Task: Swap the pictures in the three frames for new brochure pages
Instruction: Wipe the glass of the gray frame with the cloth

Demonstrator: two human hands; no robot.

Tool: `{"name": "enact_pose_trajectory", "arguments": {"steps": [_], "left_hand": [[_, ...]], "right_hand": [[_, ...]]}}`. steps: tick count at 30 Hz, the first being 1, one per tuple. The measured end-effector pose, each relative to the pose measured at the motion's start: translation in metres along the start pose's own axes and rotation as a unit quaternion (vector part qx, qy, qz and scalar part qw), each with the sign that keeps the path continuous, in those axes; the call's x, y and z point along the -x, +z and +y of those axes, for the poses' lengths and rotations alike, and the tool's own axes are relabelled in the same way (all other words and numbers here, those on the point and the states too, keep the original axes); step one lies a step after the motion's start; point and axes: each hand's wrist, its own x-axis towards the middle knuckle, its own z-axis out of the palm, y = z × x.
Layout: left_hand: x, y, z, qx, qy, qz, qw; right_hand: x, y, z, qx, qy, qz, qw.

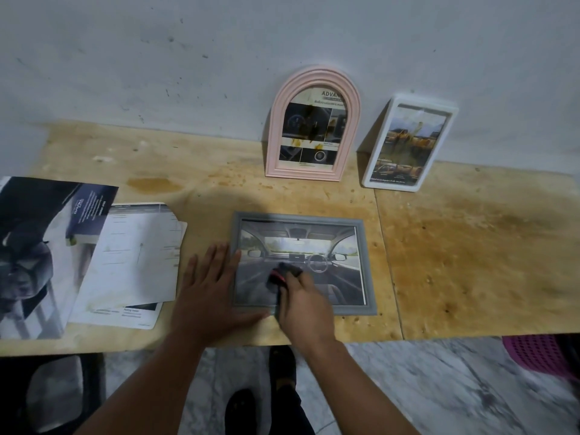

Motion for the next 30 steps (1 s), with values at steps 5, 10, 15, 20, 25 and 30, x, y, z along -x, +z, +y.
{"name": "enact_pose_trajectory", "arguments": {"steps": [5,10,15,20,25,30], "left_hand": [[0.001,0.006,-0.005,0.025,0.017,0.018,0.999],[0.0,0.002,-0.002,-0.001,0.011,0.004,1.0],[-0.001,0.004,-0.003,-0.006,0.003,-0.006,1.0],[-0.001,0.004,-0.003,-0.002,0.002,-0.005,1.0],[-0.001,0.004,-0.003,0.001,0.006,-0.003,1.0],[-0.001,0.0,-0.002,-0.002,-0.007,-0.028,1.0]], "right_hand": [[-0.023,0.003,-0.033,-0.077,-0.138,-0.149,0.976],[-0.07,-0.05,0.039,-0.14,-0.012,0.016,0.99],[-0.071,-0.049,0.086,0.015,0.084,0.062,0.994],[-0.053,-0.013,0.029,-0.048,-0.02,0.024,0.998],[-0.052,-0.03,0.027,-0.203,-0.103,-0.131,0.965],[-0.092,-0.065,0.079,-0.096,0.071,0.095,0.988]]}}
